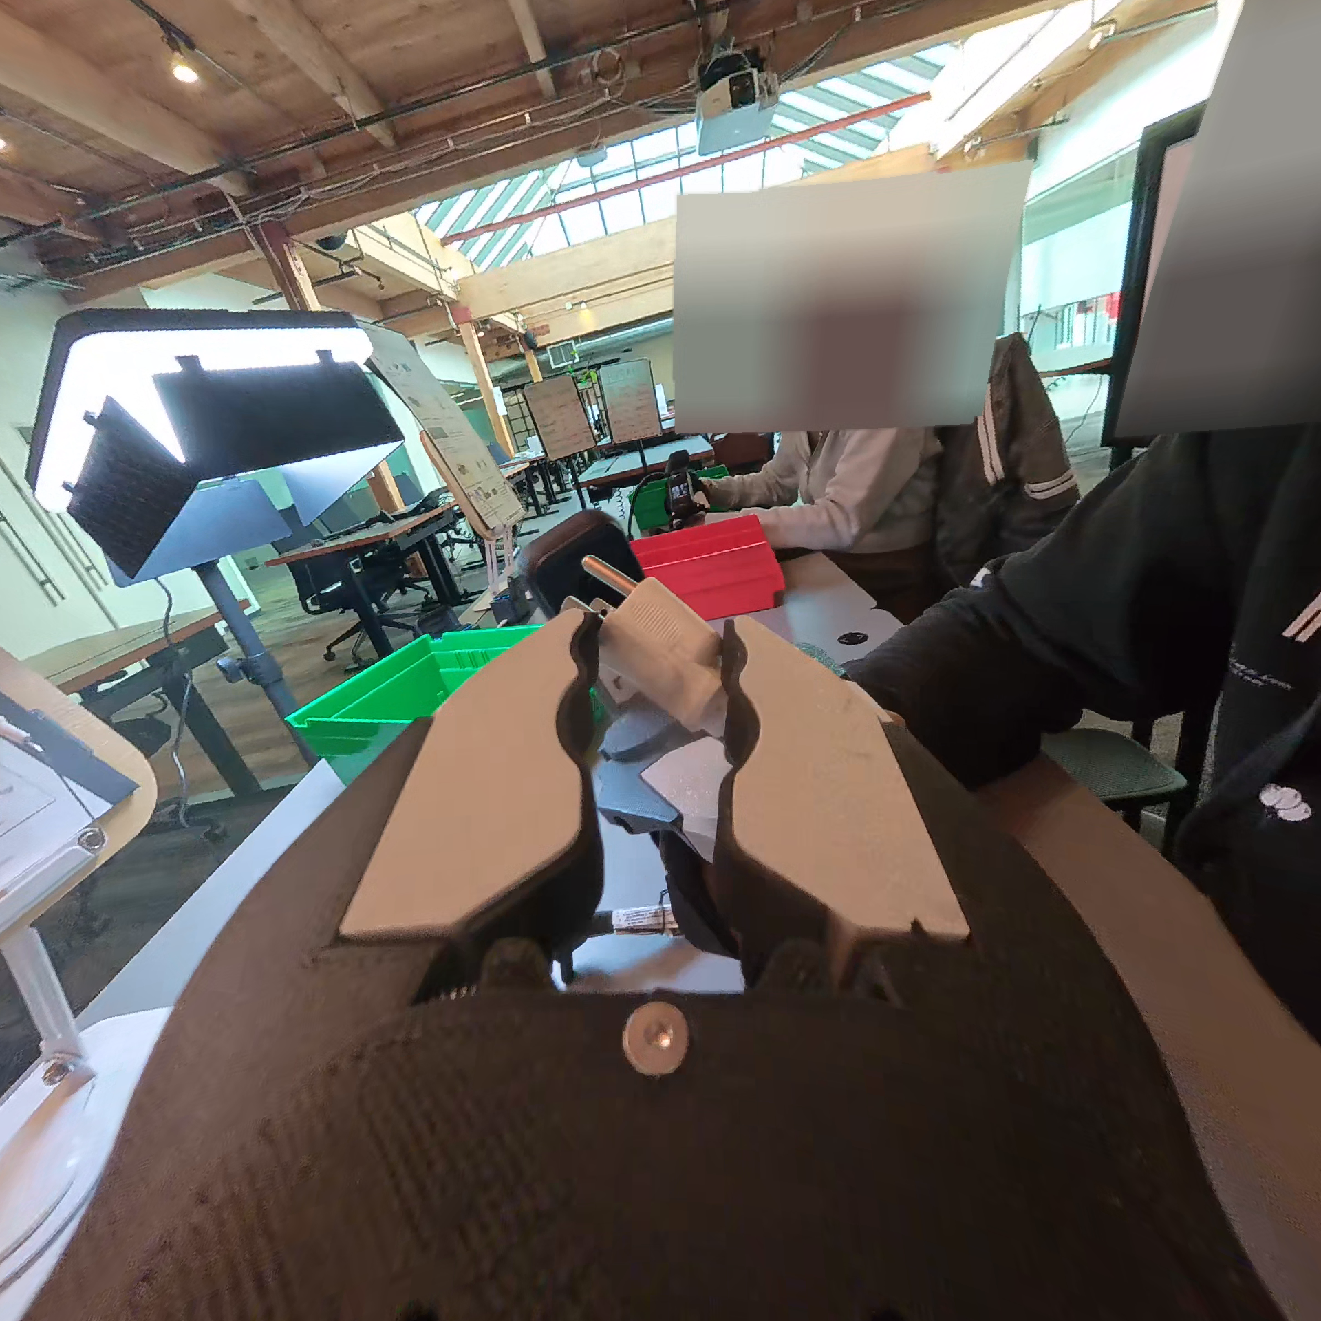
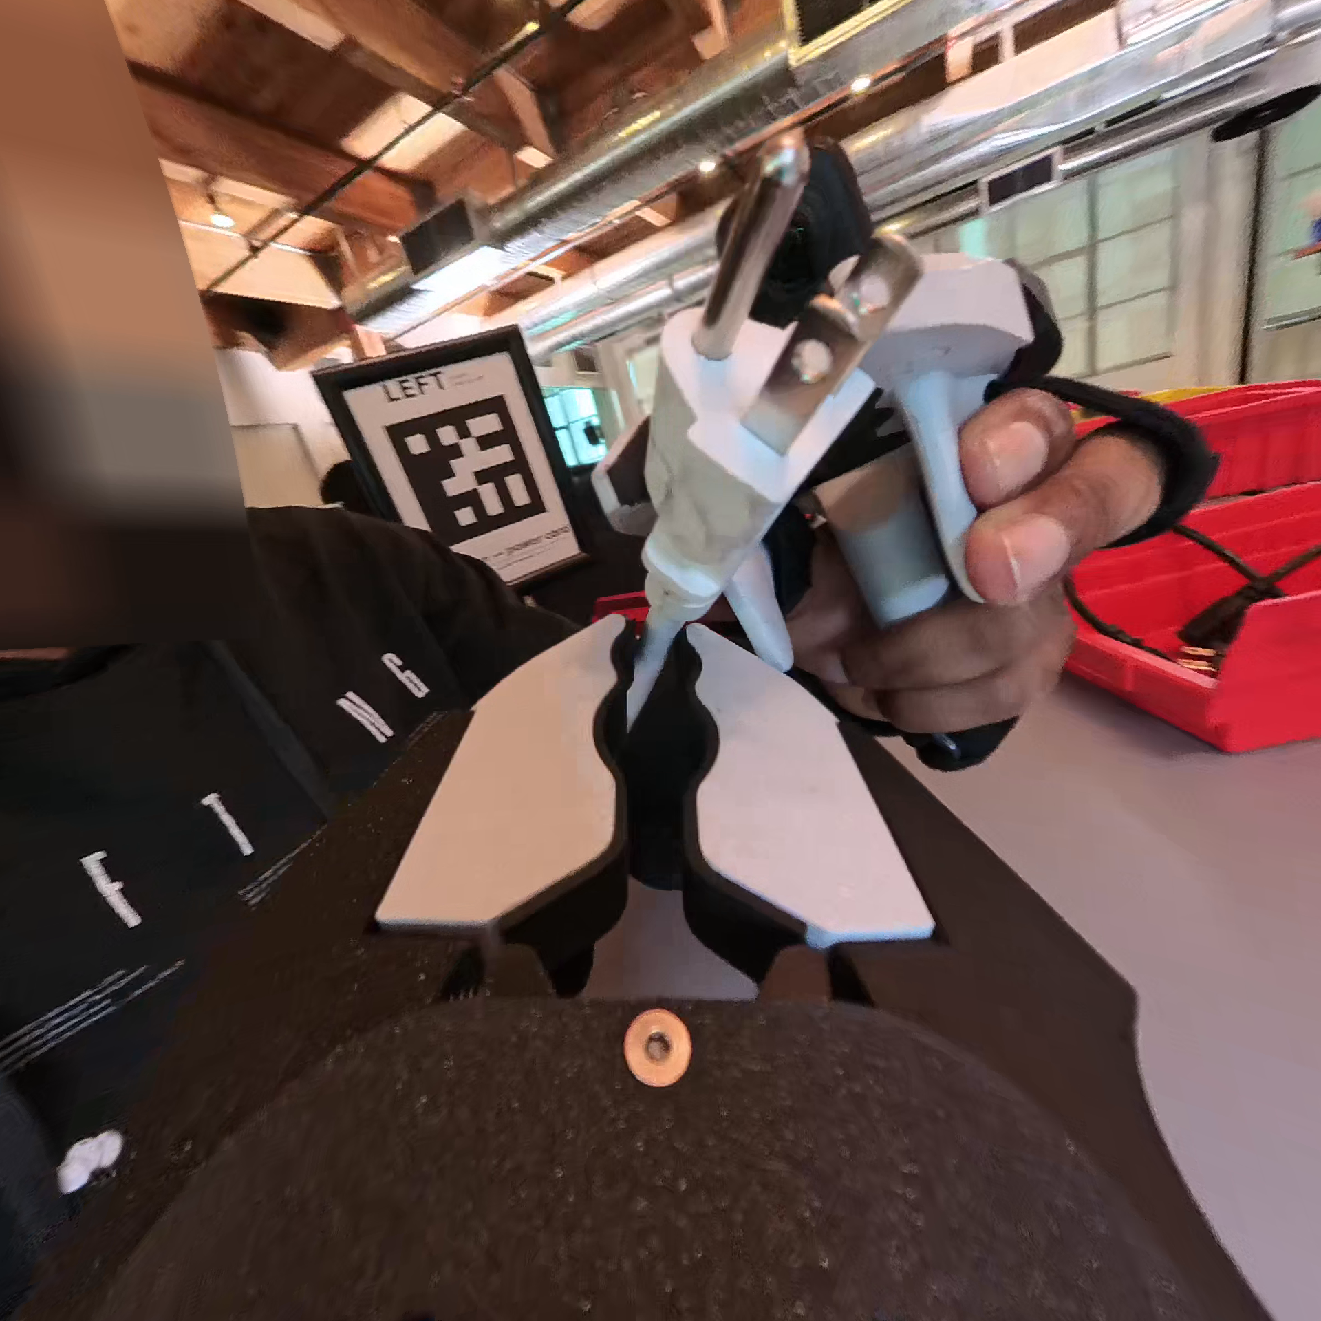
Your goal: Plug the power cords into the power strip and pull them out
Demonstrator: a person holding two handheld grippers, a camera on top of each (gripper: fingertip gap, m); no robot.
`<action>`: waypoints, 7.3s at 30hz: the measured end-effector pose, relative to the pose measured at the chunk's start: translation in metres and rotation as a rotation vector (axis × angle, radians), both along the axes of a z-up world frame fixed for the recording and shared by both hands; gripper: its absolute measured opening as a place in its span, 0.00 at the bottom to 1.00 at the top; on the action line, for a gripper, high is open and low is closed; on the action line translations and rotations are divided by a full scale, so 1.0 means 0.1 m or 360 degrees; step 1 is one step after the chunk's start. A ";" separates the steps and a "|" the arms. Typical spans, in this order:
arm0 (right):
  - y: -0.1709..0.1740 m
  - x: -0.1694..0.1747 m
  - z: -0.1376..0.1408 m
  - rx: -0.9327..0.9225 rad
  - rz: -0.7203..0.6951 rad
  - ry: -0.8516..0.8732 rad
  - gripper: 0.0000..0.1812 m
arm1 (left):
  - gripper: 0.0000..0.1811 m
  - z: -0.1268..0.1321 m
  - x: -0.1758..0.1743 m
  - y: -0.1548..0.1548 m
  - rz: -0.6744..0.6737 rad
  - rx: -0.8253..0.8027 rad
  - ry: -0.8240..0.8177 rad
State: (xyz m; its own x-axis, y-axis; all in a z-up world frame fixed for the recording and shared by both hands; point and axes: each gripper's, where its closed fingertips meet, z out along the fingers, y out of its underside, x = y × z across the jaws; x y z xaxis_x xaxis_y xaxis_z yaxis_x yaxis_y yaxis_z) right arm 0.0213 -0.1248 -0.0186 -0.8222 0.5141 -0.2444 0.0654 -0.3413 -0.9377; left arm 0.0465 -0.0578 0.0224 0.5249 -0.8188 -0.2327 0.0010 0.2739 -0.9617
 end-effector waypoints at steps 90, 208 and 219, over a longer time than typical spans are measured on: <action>1.03 0.87 0.90 0.0033 -0.0357 0.0407 0.22 | 0.15 -0.57 -0.64 0.25 0.0135 -0.0370 0.0050; 0.83 0.14 -0.44 0.1017 -0.0655 -0.0543 0.13 | 0.16 -1.02 0.02 0.21 -0.0095 -0.0786 0.0193; 0.90 0.39 -1.12 0.1138 -0.0458 -0.1016 0.13 | 0.32 -2.17 -0.40 -0.06 0.0178 -0.1128 0.1088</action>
State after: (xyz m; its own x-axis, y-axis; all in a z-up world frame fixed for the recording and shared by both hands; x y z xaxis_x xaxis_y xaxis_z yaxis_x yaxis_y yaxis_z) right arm 0.0608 -0.0350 -0.1305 -0.4656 0.8718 -0.1525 0.6320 0.2069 -0.7469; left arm 0.0063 -0.0639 -0.1945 0.5432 -0.8395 0.0103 -0.6059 -0.4005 -0.6874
